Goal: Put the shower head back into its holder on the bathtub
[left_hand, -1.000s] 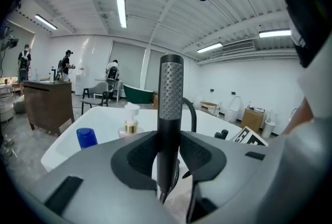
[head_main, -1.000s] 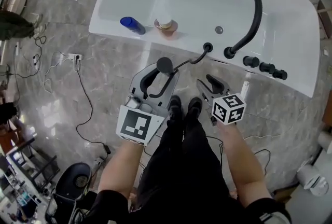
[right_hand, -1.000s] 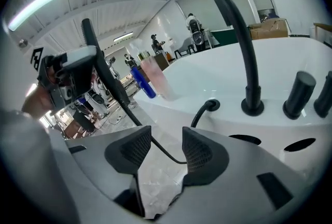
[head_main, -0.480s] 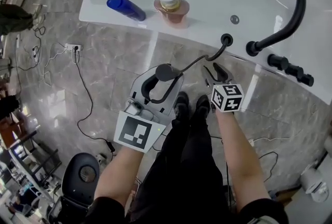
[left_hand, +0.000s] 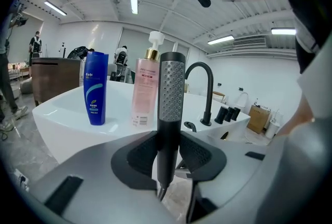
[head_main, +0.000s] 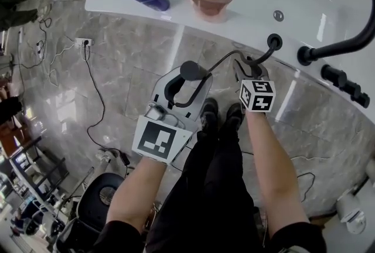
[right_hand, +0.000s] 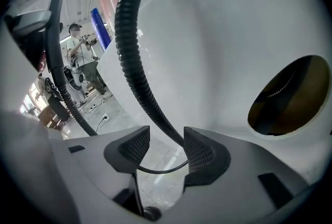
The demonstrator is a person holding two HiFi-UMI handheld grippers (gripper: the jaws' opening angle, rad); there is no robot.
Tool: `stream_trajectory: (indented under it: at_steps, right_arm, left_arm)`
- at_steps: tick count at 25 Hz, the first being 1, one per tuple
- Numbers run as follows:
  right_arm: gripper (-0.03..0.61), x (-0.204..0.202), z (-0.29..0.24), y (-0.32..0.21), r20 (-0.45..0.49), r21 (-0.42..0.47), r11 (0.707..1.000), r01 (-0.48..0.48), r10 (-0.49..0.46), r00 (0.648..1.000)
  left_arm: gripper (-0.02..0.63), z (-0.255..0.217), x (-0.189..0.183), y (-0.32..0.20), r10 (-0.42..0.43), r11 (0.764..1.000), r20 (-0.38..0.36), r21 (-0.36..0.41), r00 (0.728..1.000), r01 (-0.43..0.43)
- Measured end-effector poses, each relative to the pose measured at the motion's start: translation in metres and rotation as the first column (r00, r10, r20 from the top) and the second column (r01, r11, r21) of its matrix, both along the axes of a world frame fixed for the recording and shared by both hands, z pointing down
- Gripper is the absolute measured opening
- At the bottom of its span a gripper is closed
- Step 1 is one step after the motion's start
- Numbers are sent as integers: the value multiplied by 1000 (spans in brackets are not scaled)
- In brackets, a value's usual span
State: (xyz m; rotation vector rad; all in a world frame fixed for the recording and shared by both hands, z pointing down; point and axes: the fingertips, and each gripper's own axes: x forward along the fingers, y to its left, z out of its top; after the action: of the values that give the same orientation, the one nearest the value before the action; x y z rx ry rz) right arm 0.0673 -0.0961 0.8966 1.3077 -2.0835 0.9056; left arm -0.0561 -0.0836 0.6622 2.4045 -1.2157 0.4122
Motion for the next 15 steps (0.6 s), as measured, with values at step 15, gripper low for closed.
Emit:
stream_trajectory:
  at_steps: [15]
  right_arm:
    - [81,13,1,10,-73,-33,999,38,-40,997]
  left_arm:
    - [141,23,-7,-11,-61,997,4,-53,998,61]
